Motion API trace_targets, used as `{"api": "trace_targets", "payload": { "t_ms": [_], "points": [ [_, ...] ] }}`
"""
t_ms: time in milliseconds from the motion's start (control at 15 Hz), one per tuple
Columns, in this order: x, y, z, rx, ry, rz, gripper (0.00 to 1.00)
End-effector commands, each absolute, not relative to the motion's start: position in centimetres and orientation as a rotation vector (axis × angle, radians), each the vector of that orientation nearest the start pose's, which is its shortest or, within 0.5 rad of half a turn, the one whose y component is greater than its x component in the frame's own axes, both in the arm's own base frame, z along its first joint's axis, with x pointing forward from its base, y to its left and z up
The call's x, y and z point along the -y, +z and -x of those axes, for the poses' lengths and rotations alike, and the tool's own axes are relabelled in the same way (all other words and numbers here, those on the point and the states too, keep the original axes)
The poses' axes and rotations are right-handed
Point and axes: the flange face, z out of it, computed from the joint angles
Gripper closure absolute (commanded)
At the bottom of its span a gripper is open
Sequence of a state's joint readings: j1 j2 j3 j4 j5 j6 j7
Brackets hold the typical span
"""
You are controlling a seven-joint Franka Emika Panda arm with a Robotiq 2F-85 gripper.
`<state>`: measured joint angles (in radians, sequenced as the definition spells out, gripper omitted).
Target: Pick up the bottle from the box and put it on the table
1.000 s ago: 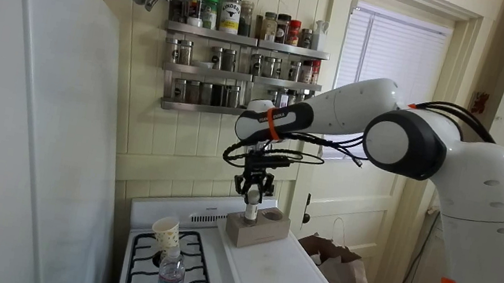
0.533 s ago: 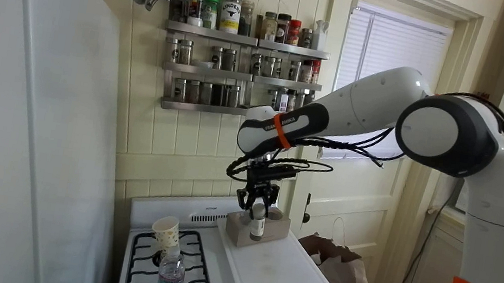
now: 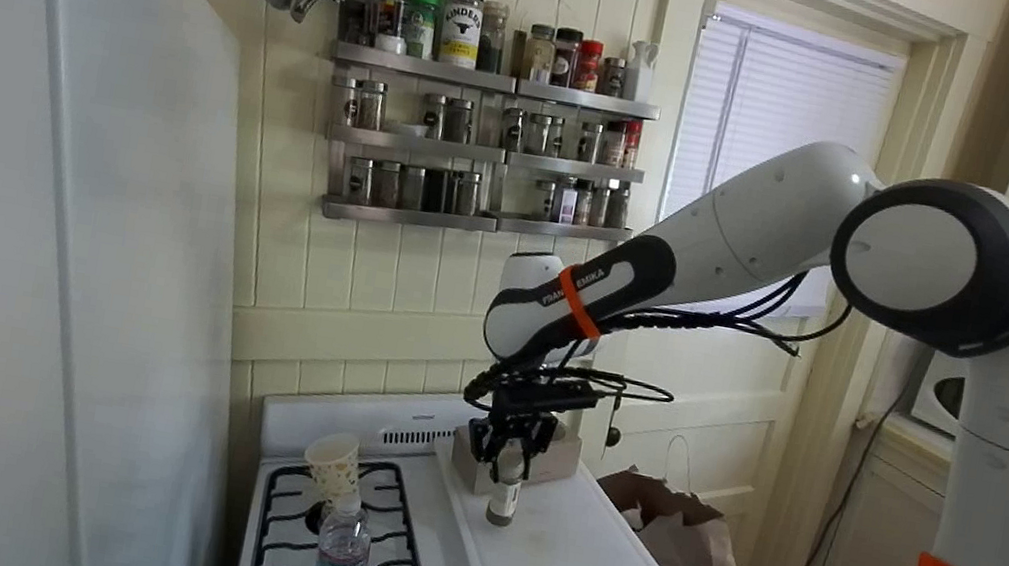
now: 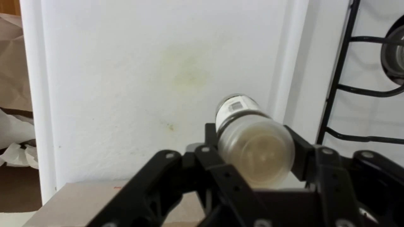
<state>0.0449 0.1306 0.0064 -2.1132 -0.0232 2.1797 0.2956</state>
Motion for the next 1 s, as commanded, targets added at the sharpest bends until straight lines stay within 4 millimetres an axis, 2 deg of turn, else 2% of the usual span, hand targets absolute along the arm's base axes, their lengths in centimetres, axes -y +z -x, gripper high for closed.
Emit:
{"api": "trace_targets", "payload": {
  "t_ms": [0, 200, 467, 533, 600, 800, 933],
  "points": [
    [-3.58, 33.41, -53.88, -0.382, 0.085, 3.128, 0.74],
    [-3.52, 32.67, -53.36, -0.380, 0.089, 3.122, 0.74],
    [-3.39, 32.84, -53.25, -0.389, 0.092, 3.127, 0.74],
    [-3.38, 32.84, -53.25, -0.387, 0.098, 3.131, 0.24],
    [-3.39, 32.86, -53.28, -0.388, 0.097, 3.134, 0.24],
    [-3.38, 32.92, -53.22, -0.397, 0.104, 3.139, 0.02],
    [-3.35, 33.16, -53.14, -0.402, 0.097, 3.138, 0.00]
  ]
}}
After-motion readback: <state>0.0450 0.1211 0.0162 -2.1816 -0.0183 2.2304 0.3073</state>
